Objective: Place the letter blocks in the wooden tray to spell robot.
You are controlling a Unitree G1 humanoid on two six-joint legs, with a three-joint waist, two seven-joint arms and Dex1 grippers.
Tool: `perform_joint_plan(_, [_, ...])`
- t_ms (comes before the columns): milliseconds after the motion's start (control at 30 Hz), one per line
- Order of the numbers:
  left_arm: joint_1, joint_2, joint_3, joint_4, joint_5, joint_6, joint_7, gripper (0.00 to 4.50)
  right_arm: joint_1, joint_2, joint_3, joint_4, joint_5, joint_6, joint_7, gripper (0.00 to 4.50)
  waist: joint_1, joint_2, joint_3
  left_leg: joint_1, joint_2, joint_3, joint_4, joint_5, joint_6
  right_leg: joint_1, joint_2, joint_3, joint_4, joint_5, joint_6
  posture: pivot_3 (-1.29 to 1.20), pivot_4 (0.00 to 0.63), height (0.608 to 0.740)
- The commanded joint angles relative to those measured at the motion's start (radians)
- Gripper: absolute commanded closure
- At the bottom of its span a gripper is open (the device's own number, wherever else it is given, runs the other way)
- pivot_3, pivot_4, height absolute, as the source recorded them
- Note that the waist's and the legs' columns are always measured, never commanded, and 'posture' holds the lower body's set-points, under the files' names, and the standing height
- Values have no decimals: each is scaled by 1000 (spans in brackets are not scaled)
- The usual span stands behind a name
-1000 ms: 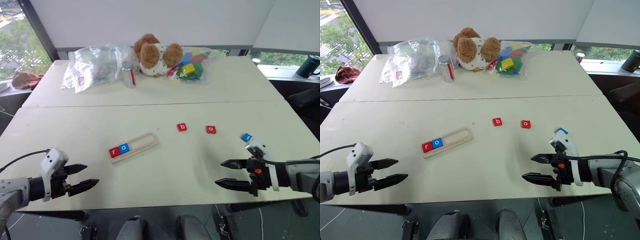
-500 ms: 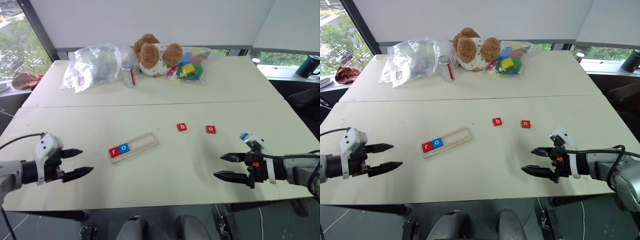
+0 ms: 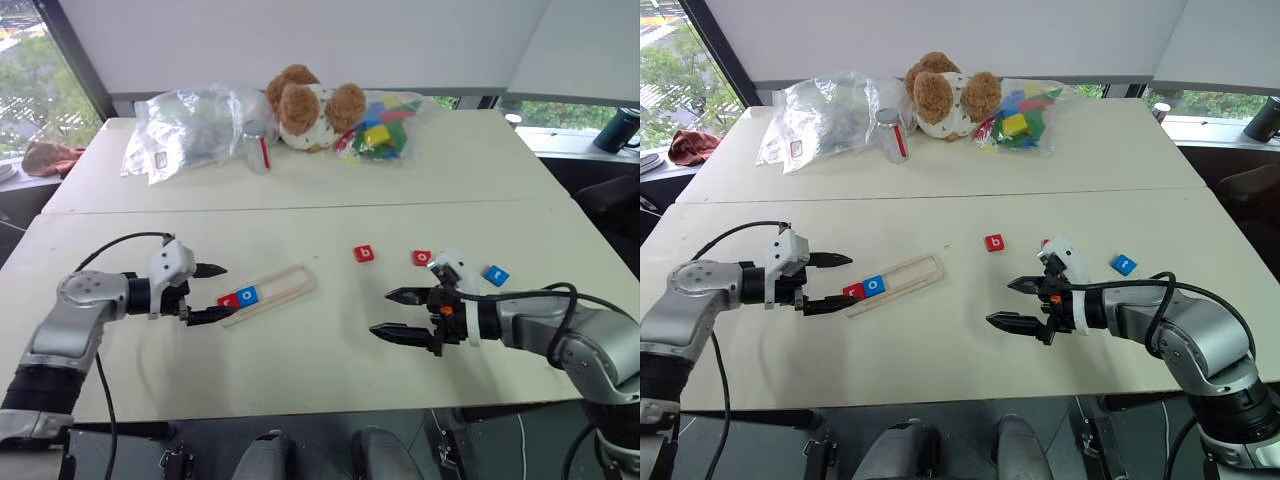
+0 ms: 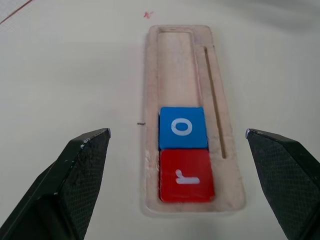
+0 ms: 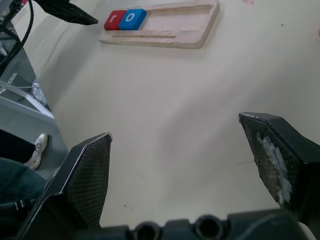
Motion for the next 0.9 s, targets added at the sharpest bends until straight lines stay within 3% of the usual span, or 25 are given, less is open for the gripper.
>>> perform_joint_plan(33, [-19,-10,-23,28,29,-60,-21,0,13,-1,-29,-41,0,-19,-14,99,-1,0,0,0,0,0,3,-1,1,0,0,0,3,0,0,0,150,740])
perform_joint_plan(600, [-20,-51,-52,175,90,-122,-9,0,37,27,-25,-35,-10,-61,-59,99,-1,0,0,2,1,0,9,-1,2,2,0,0,10,0,0,0,150,740])
perform_joint_plan(900, [-3,-37,-62,139,87,-72,-30,0,45,40,-32,-33,-18,-67,-74,99,-1,0,0,3,1,0,9,-1,2,2,0,0,10,0,0,0,150,740])
